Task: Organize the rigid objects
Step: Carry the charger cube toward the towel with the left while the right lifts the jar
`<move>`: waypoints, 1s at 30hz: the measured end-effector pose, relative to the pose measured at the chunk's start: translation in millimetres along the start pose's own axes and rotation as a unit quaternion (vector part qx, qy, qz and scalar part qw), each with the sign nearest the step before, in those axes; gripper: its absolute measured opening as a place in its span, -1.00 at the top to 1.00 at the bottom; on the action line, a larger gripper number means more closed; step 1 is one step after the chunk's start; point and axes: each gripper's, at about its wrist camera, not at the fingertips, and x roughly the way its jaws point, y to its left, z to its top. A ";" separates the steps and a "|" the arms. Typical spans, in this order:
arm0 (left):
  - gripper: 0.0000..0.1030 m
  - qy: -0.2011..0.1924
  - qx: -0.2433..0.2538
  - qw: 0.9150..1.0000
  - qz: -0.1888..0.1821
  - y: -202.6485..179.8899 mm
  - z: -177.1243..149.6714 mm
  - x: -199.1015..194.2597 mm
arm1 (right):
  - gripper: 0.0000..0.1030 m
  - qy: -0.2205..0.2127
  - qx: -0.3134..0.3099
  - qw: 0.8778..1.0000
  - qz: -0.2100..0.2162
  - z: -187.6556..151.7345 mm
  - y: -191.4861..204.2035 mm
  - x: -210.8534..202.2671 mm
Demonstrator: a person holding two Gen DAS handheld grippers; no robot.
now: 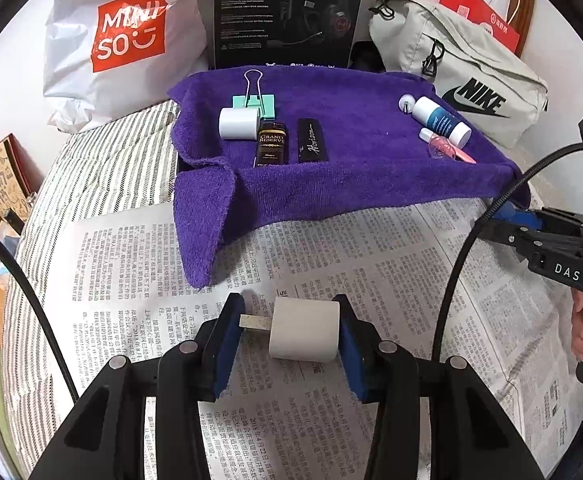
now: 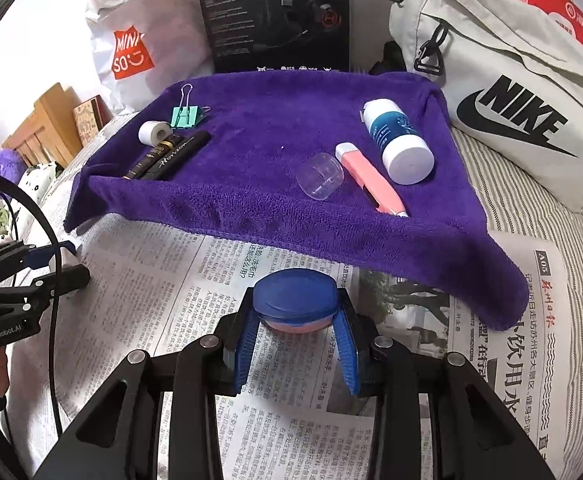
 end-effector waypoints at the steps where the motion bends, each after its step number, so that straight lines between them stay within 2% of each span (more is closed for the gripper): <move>1: 0.17 -0.001 -0.005 1.000 -0.005 2.1 -0.1 -0.6 | 0.30 0.001 0.002 1.000 0.002 0.3 -0.9 -0.5; 5: 0.18 -0.001 -0.018 1.000 -0.018 4.8 0.8 -4.8 | 0.30 -0.004 0.000 1.000 0.007 1.3 -3.3 -8.0; 13: 0.18 -0.002 -0.023 1.000 -0.015 2.4 5.8 -11.3 | 0.30 -0.008 -0.009 1.000 0.018 6.6 -7.4 -19.4; 30: 0.18 -0.039 -0.012 0.999 -0.019 -13.0 41.4 -36.8 | 0.30 -0.018 -0.022 0.999 0.027 18.4 -13.0 -30.6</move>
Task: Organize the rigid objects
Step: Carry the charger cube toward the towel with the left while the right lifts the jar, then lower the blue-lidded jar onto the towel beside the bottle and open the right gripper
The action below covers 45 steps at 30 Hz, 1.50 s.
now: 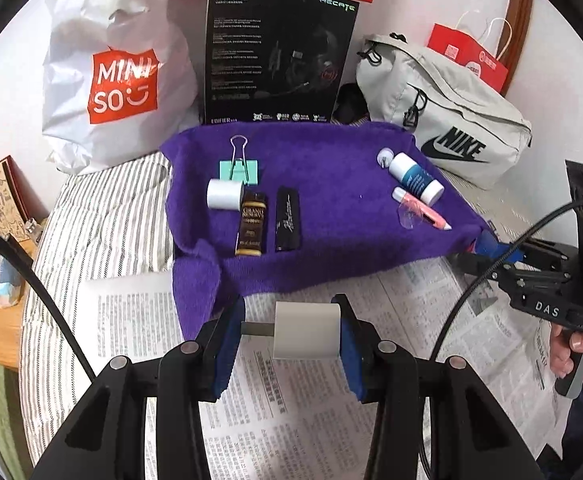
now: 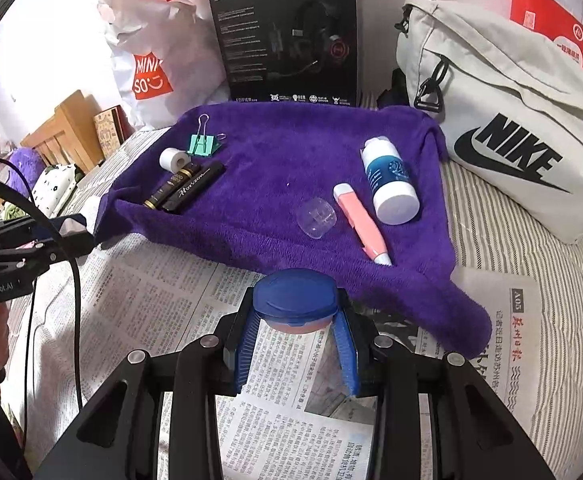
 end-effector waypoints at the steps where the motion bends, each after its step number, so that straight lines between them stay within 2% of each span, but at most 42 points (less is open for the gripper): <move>1: 0.18 -0.002 -0.002 1.000 -0.002 -0.4 1.3 -0.2 | 0.30 -0.001 0.001 1.000 0.002 0.9 -1.1 -1.2; 15: 0.18 -0.007 0.004 1.000 -0.025 -14.2 21.0 6.1 | 0.30 -0.009 0.002 1.000 0.007 11.0 -9.7 -8.3; 24: 0.18 -0.002 -0.004 1.000 -0.021 -6.7 37.1 14.0 | 0.30 -0.022 -0.002 1.000 0.012 36.5 -15.6 -2.5; 38: 0.18 0.005 -0.018 1.000 -0.020 11.9 46.1 27.7 | 0.30 -0.015 -0.015 1.000 0.007 91.9 -23.6 52.6; 45: 0.18 0.004 -0.029 0.999 -0.018 26.6 46.0 28.3 | 0.30 0.000 -0.020 1.000 0.003 106.7 -18.5 84.2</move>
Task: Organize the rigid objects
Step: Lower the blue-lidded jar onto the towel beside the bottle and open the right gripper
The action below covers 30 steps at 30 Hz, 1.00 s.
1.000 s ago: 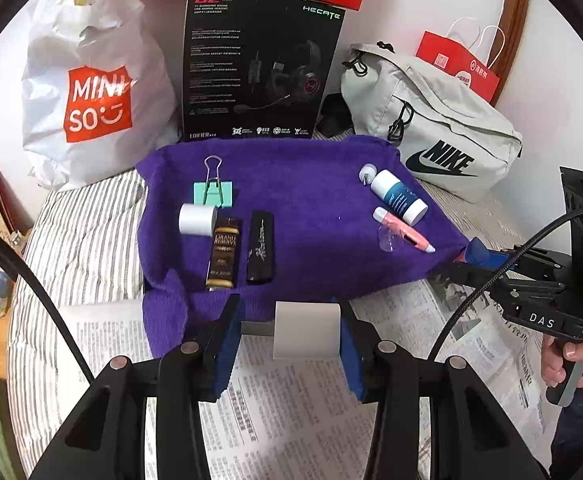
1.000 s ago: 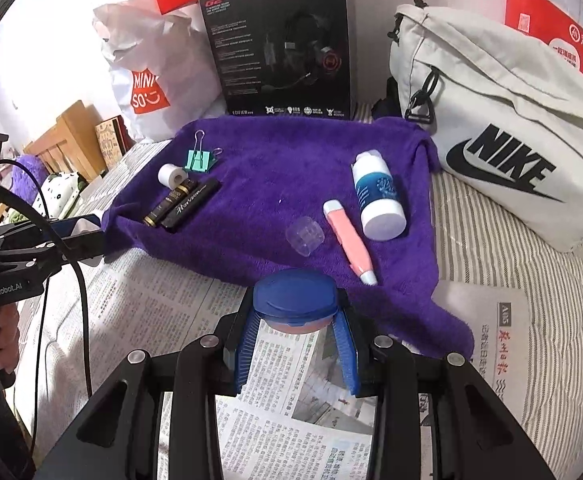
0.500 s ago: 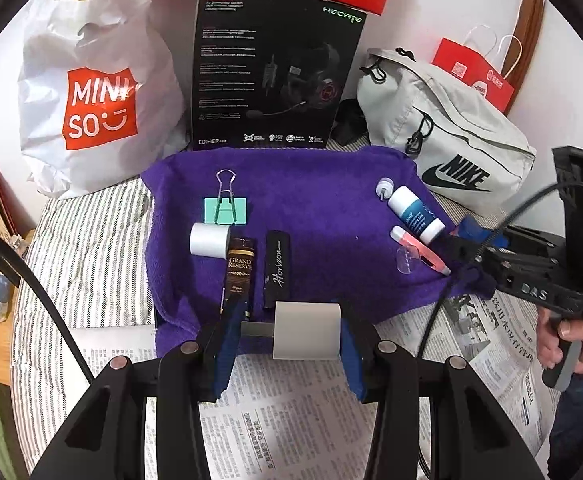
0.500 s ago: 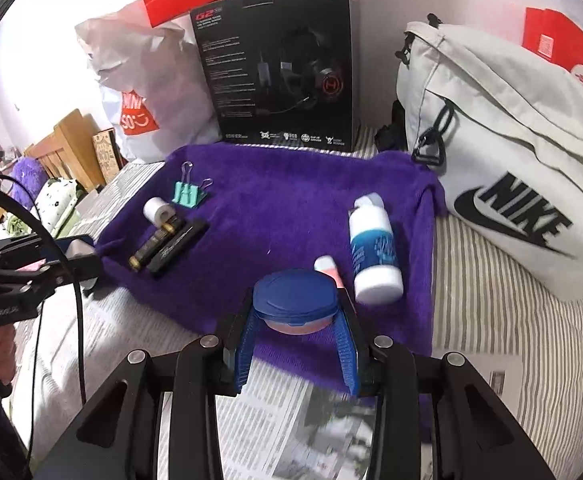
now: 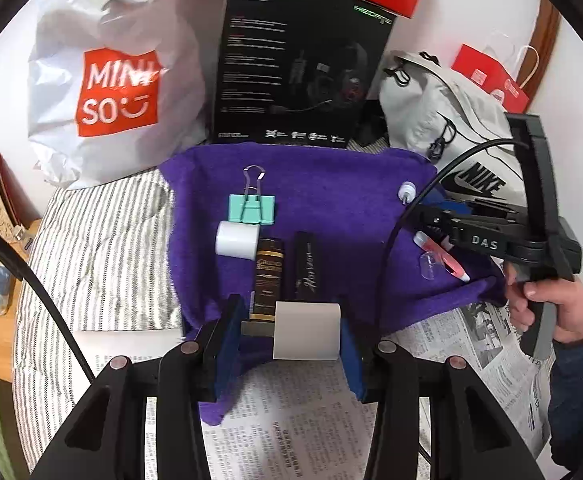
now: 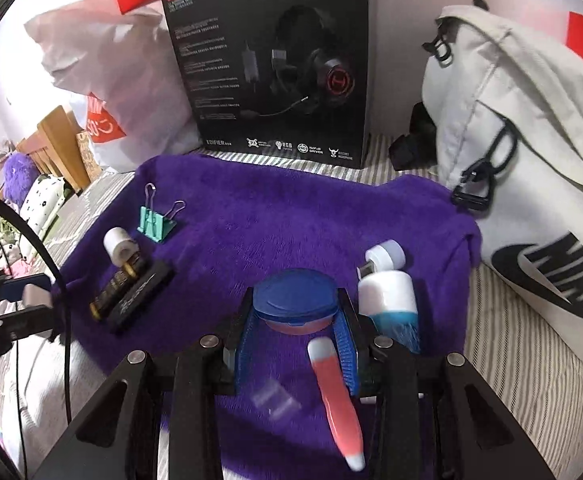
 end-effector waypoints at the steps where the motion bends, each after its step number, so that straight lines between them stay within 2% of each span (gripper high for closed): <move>1: 0.18 0.000 -0.002 1.000 0.000 2.6 -0.1 -0.2 | 0.30 0.005 -0.002 1.000 -0.001 1.7 0.9 4.7; 9: 0.18 0.002 -0.003 1.000 -0.003 8.2 -2.9 -0.2 | 0.30 0.052 -0.007 0.999 -0.003 11.4 1.1 40.3; 20: 0.18 0.005 -0.003 1.000 -0.009 10.9 -6.2 0.9 | 0.29 0.056 -0.030 0.998 -0.021 9.9 6.1 46.7; 22: 0.18 0.006 -0.004 1.000 -0.007 11.5 -6.4 0.3 | 0.25 0.060 -0.029 0.998 -0.017 9.9 5.6 46.3; 24: 0.18 0.006 -0.005 1.000 -0.007 12.5 -6.5 -0.5 | 0.08 0.063 -0.027 0.998 -0.013 9.7 4.3 45.6; 30: 0.18 0.006 -0.004 1.000 -0.002 12.5 -6.8 -2.2 | 0.01 0.062 -0.027 0.997 -0.021 6.0 0.7 32.3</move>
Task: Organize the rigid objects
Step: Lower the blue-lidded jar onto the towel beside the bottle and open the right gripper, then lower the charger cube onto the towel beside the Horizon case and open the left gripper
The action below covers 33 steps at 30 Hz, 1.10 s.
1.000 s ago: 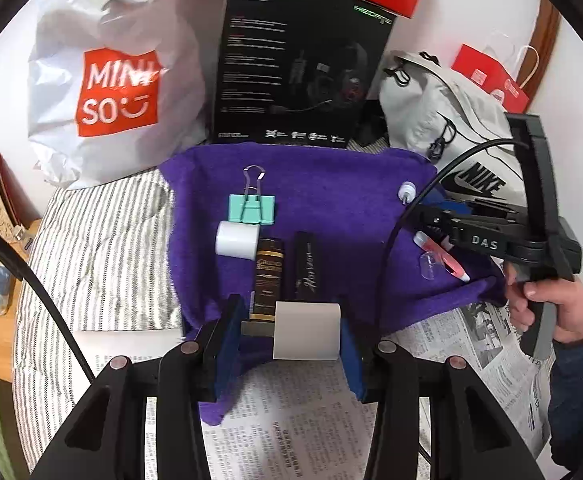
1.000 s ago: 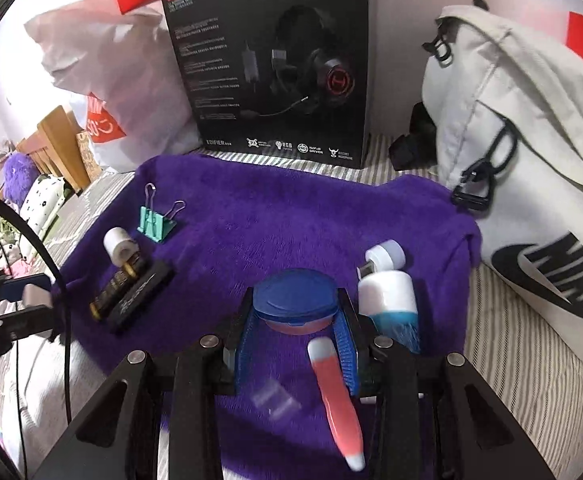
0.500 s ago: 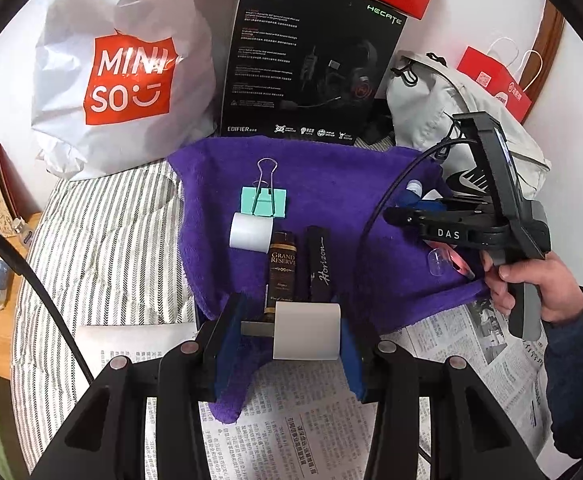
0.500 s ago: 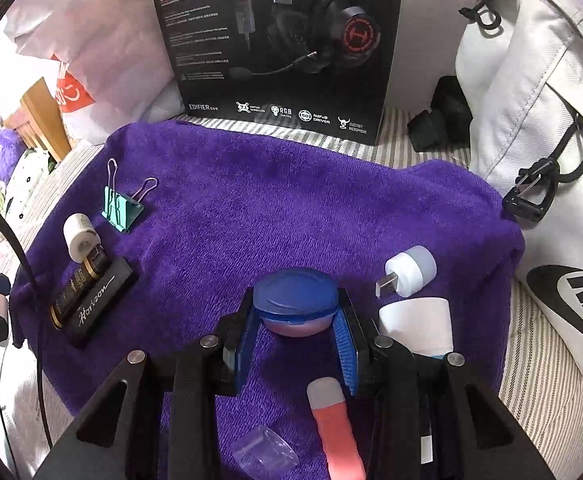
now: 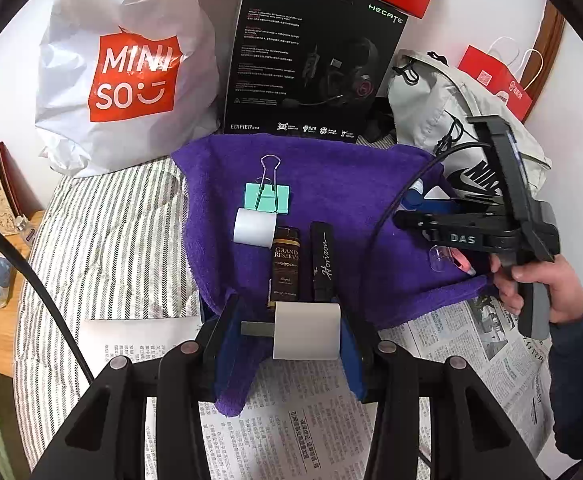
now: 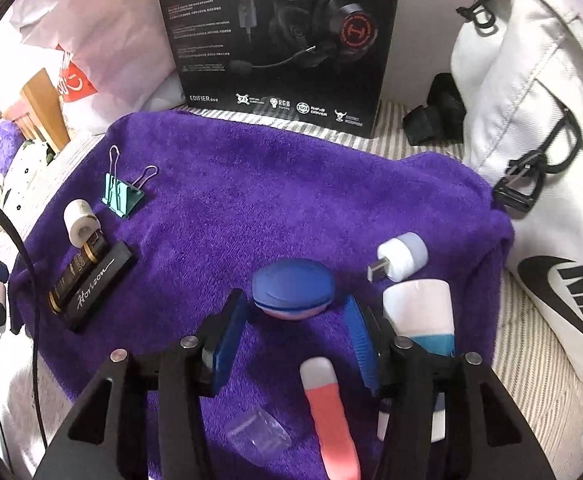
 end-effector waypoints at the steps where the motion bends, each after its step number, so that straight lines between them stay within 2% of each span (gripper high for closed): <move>1: 0.18 -0.001 0.000 1.000 0.001 -0.3 0.3 -0.3 | 0.01 -0.003 0.000 1.000 0.001 -0.8 -0.5 -3.9; 9: 0.18 -0.003 0.007 1.000 -0.001 -12.6 5.4 -0.3 | -0.01 -0.027 0.003 1.000 -0.002 -18.1 -5.9 -42.0; 18: 0.18 0.004 0.034 0.999 0.003 -38.4 12.8 9.7 | -0.01 -0.036 0.028 0.999 0.000 -66.2 -24.0 -77.3; 24: 0.18 0.011 0.049 0.999 0.008 -51.1 24.6 23.3 | -0.01 -0.042 0.042 0.998 -0.006 -82.5 -33.1 -88.0; 33: 0.18 0.037 0.068 0.997 0.001 -62.5 43.6 59.2 | -0.01 -0.043 0.068 0.997 0.000 -87.2 -44.5 -86.6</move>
